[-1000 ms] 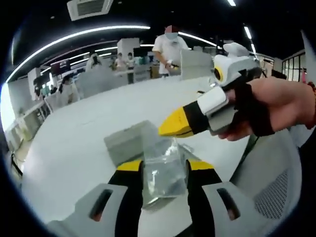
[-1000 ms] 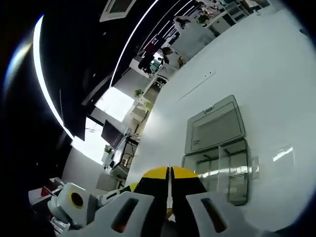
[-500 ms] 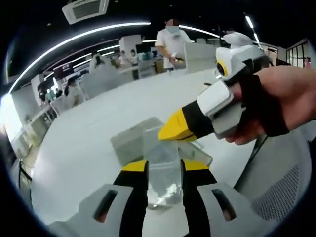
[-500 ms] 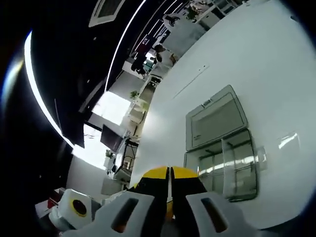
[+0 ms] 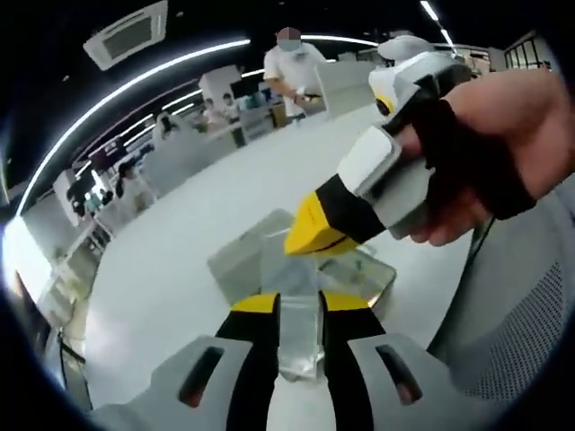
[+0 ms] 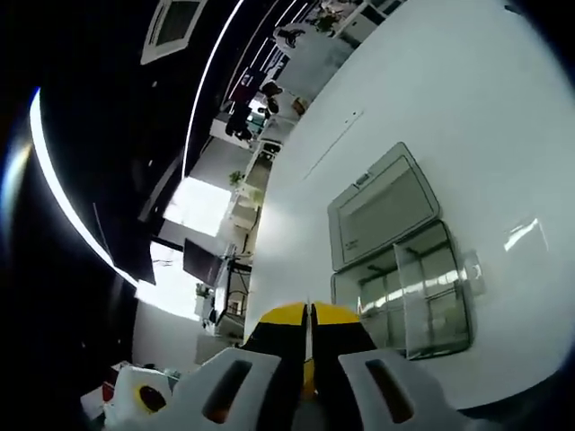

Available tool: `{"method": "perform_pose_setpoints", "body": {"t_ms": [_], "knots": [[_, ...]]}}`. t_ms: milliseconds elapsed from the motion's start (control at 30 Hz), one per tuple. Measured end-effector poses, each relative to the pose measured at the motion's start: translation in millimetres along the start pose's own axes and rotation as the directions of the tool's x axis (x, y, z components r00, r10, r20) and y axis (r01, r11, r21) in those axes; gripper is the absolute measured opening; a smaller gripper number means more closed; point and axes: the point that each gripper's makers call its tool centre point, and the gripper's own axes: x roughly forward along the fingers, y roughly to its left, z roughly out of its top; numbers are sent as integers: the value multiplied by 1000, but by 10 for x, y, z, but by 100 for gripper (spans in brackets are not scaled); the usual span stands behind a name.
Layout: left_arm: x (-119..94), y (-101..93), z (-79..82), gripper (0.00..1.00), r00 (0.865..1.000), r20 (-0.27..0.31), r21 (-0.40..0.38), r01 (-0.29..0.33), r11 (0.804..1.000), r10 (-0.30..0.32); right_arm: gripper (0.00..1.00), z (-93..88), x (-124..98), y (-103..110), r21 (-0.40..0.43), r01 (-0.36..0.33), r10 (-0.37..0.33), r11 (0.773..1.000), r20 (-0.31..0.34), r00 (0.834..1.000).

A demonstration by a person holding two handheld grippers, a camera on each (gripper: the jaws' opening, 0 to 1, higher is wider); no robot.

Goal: Insert the divider into the dual guide fixture by aligning both edges with the guide slots and pushing it downward to the bottom, including one-sided entry, uneven engagement, binding, and posture correction.

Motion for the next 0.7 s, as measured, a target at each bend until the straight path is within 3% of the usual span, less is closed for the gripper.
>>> {"method": "perform_pose_setpoints", "body": {"t_ms": [133, 400, 467, 567, 700], "knots": [[7, 0, -1, 16, 1000, -16, 94, -21, 995, 22, 0, -6, -6, -5, 40, -8, 8, 999, 3, 1000], [11, 30, 1, 15, 999, -25, 130, -33, 991, 36, 0, -26, -4, 25, 77, -23, 23, 997, -3, 1000], [10, 28, 9, 14, 999, -27, 177, -40, 983, 45, 0, -19, -4, 27, 84, -25, 26, 996, -4, 1000], [9, 24, 19, 13, 999, -26, 184, -42, 982, 47, 0, -11, -5, 25, 86, -22, 22, 996, 0, 1000], [2, 43, 57, 11, 998, -19, 258, -58, 964, 65, 0, 15, -3, 20, 133, -32, 32, 991, 4, 999]]}}
